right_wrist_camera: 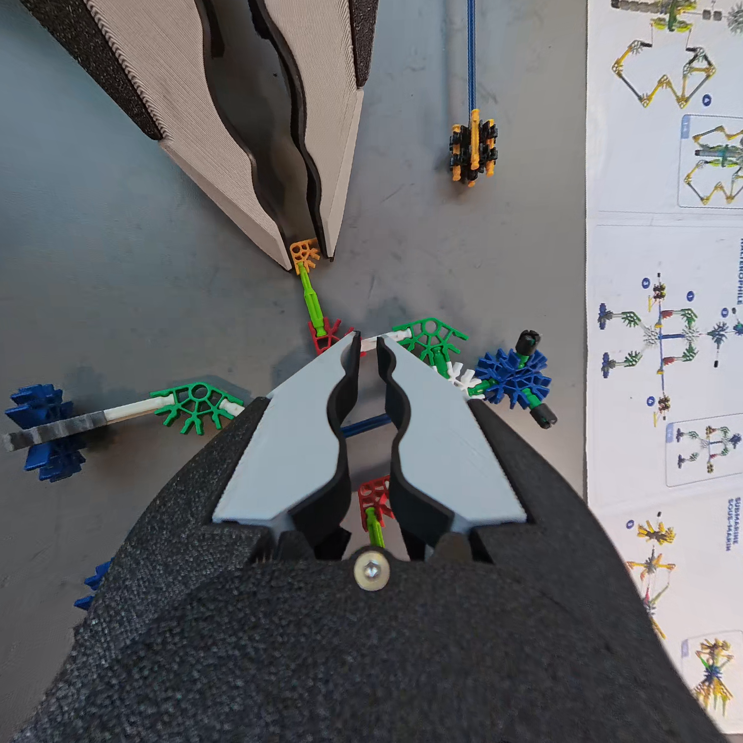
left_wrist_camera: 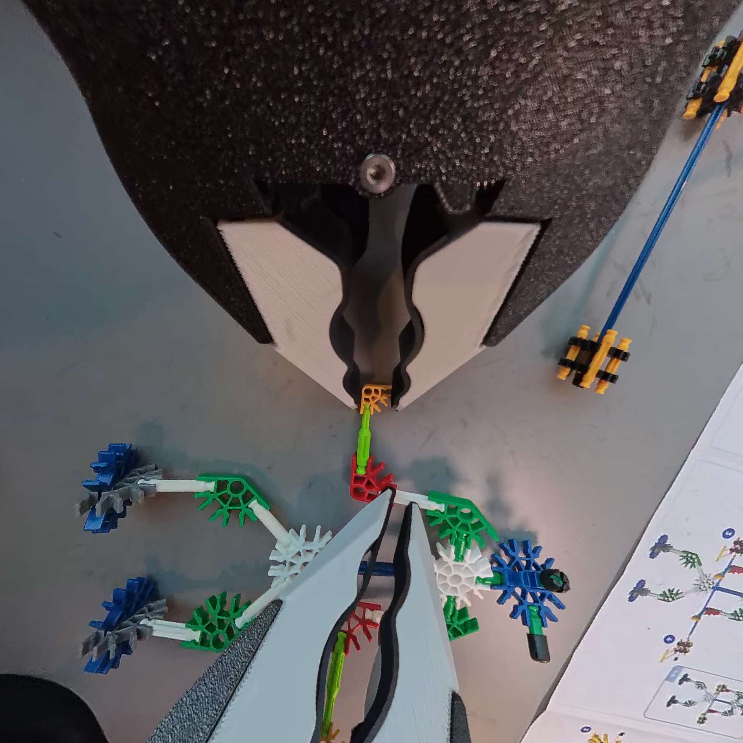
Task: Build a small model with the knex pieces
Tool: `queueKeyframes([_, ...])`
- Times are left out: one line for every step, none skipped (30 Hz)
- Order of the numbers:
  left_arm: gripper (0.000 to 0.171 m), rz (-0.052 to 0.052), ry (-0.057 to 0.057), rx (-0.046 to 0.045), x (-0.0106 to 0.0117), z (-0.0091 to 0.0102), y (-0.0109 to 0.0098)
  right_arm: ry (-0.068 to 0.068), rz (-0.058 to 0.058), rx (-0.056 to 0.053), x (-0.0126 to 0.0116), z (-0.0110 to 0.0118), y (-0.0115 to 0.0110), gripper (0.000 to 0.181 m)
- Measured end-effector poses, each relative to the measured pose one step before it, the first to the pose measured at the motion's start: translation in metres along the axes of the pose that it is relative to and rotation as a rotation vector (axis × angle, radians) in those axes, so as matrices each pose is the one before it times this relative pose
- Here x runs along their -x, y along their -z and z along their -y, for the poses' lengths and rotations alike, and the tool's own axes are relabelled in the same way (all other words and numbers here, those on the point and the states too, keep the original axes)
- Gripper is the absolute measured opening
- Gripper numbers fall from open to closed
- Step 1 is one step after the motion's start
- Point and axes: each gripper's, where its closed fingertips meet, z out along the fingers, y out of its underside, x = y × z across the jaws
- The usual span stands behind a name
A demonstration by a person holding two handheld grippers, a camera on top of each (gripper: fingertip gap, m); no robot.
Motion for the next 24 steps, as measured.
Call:
queueKeyframes([0.015,-0.0037,0.0044,-0.00066,0.00006,-0.00045,0.00037,0.0048,-0.0067,0.0000,-0.00041,0.00029,0.00041,0.008])
queueKeyframes([0.017,-0.0020,0.0014,0.00203,0.00058,-0.00075,0.00093,0.0043,-0.0092,-0.0034,-0.00124,0.00019,0.00141,0.012])
queueKeyframes([0.020,0.0004,-0.0053,0.00232,0.00105,-0.00103,0.00207,-0.0044,-0.0080,-0.0143,-0.00213,0.00142,0.00309,0.015])
queueKeyframes([0.022,0.0042,-0.0068,-0.00621,0.00223,0.00012,0.00411,-0.0140,-0.0058,-0.0325,-0.00285,0.00374,0.00491,0.015])
queueKeyframes([0.022,0.0094,0.0034,-0.01720,0.00411,0.00172,0.00635,-0.0187,-0.0047,-0.0459,-0.00345,0.00571,0.00632,0.016])
queueKeyframes([0.022,0.0149,0.0171,-0.02343,0.00633,0.00288,0.00761,-0.0164,-0.0044,-0.0509,-0.00351,0.00619,0.00705,0.016])
queueKeyframes([0.022,0.0300,0.0248,-0.02538,0.00940,0.00305,0.00816,-0.0158,-0.0064,-0.0459,-0.00403,0.00532,0.00676,0.016])
queueKeyframes([0.022,0.0485,0.0200,-0.01615,0.01272,0.00139,0.00786,-0.0122,-0.0125,-0.0409,-0.00484,0.00434,0.00599,0.016])
queueKeyframes([0.021,0.0771,0.0047,0.00256,0.01687,-0.00210,0.00661,-0.0033,-0.0161,-0.0380,-0.00504,0.00367,0.00488,0.016])
queueKeyframes([0.021,0.0899,-0.0138,0.02136,0.01838,-0.00607,0.00476,0.0020,-0.0143,-0.0309,-0.00425,0.00228,0.00344,0.016])
queueKeyframes([0.022,0.0742,-0.0188,0.02471,0.01574,-0.00787,0.00254,0.0007,-0.0110,-0.0193,-0.00311,0.00082,0.00217,0.016])
queueKeyframes([0.022,0.0490,-0.0090,0.01727,0.01165,-0.00741,0.00050,-0.0012,-0.0092,-0.0117,-0.00201,0.00022,0.00096,0.016])
queueKeyframes([0.024,0.0309,0.0044,0.00652,0.00868,-0.00576,-0.00069,-0.0005,0.0000,-0.0075,0.00038,0.00011,0.00008,0.016])
queueKeyframes([0.025,0.0156,0.0090,0.00123,0.00613,-0.00448,-0.00169,0.0002,0.0155,-0.0009,0.00355,-0.00029,-0.00092,0.016])
queueKeyframes([0.026,0.0171,0.0054,0.00225,0.00579,-0.00404,-0.00246,0.0024,0.0288,0.0088,0.00621,-0.00134,-0.00182,0.016])
queueKeyframes([0.028,0.0155,-0.0030,0.00632,0.00443,-0.00383,-0.00270,0.0095,0.0284,0.0116,0.00700,-0.00140,-0.00249,0.016])
queueKeyframes([0.029,-0.0020,-0.0113,0.00923,0.00050,-0.00337,-0.00282,0.0161,0.0228,0.0099,0.00712,-0.00079,-0.00307,0.016])
queueKeyframes([0.029,-0.0142,-0.0141,0.01342,-0.00265,-0.00330,-0.00314,0.0133,0.0246,0.0108,0.00791,-0.00041,-0.00353,0.016])
queueKeyframes([0.026,-0.0099,-0.0148,0.00470,-0.00306,-0.00126,-0.00260,0.0067,0.0334,0.0143,0.00918,-0.00039,-0.00429,0.016])
queueKeyframes([0.021,-0.0122,-0.0132,-0.00816,-0.00372,0.00156,-0.00124,-0.0037,0.0216,0.0124,0.00718,0.00054,-0.00479,0.016])
queueKeyframes([0.016,-0.0029,-0.0170,-0.00008,-0.00234,0.00111,-0.00070,-0.0170,0.0072,0.0109,0.00428,0.00156,-0.00538,0.015])
queueKeyframes([0.014,0.0058,-0.0215,0.00510,-0.00112,0.00042,-0.00045,-0.0230,0.0122,0.0119,0.00456,0.00189,-0.00543,0.015])
queueKeyframes([0.012,0.0085,-0.0238,0.00662,-0.00106,0.00029,-0.00037,-0.0238,0.0167,0.0127,0.00466,0.00186,-0.00545,0.015])
queueKeyframes([0.011,0.0105,-0.0231,0.00915,-0.00054,0.00012,0.00009,-0.0183,0.0137,0.0165,0.00387,0.00058,-0.00537,0.015])
